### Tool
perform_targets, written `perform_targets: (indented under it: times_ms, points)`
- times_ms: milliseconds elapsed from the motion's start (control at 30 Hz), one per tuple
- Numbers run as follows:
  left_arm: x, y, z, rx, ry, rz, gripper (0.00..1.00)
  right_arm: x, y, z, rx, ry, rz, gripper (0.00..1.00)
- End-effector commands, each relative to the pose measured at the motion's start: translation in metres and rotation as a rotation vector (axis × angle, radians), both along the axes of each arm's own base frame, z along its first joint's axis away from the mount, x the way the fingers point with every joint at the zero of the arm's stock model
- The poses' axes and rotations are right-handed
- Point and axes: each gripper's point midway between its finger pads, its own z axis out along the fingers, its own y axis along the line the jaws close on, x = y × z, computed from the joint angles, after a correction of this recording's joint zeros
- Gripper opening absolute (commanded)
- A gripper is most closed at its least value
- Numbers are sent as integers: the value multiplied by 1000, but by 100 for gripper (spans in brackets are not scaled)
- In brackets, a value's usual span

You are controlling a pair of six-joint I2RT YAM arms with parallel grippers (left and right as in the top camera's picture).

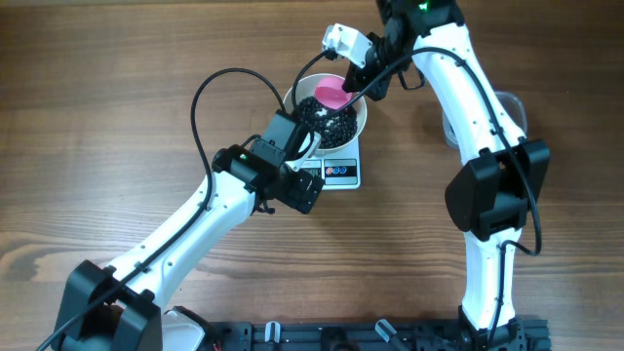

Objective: Scoop item into bowl and weigh 150g on scale
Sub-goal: 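Push the scoop into the beans in the white bowl, then lift a scoop of beans out of the bowl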

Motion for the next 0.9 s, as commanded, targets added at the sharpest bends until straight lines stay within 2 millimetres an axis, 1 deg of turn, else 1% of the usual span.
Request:
perform_targets:
  times_ms: [0,100,167,233,333,367,433,500,567,633,700,733,800,867]
  points:
    - [1,1,4,-8,-12,-5,100,-15,6,-15,10,68,31,4]
    - [1,1,4,-8,-12,-5,100,-26,3,-32,2,125,33,4]
    - [1,1,4,-8,-12,-5,100,-32,8,-33,36,157,40,4]
    - [1,1,4,-8,-12,-5,100,-39,16,-30,92,194,49,4]
    - [1,1,4,-8,-12,-5,100,-51,22,-22,165,278,31,4]
    - [1,1,4,-8,-12,-5,100,-58,24,-10,256,363,-6,4]
    - [1,1,4,-8,-12,-5,100,-59,22,0,329,419,-44,4]
    - [1,1,4,-8,-12,-5,100,-53,17,12,413,472,-104,4]
    - [1,1,4,-8,-12,-5,100,-42,7,20,480,507,-182,4]
    - [1,1,4,-8,-12,-5,100,-25,-11,24,519,523,-280,4]
    - [1,1,4,-9,-12,-5,100,-14,-22,24,533,499,-308,4]
    - [1,1,4,-8,-12,-5,100,-11,-26,25,543,488,-312,4]
    - [1,1,4,-8,-12,-5,100,-8,-23,31,587,473,-290,4]
    - [1,1,4,-8,-12,-5,100,-4,-22,33,604,449,-277,4]
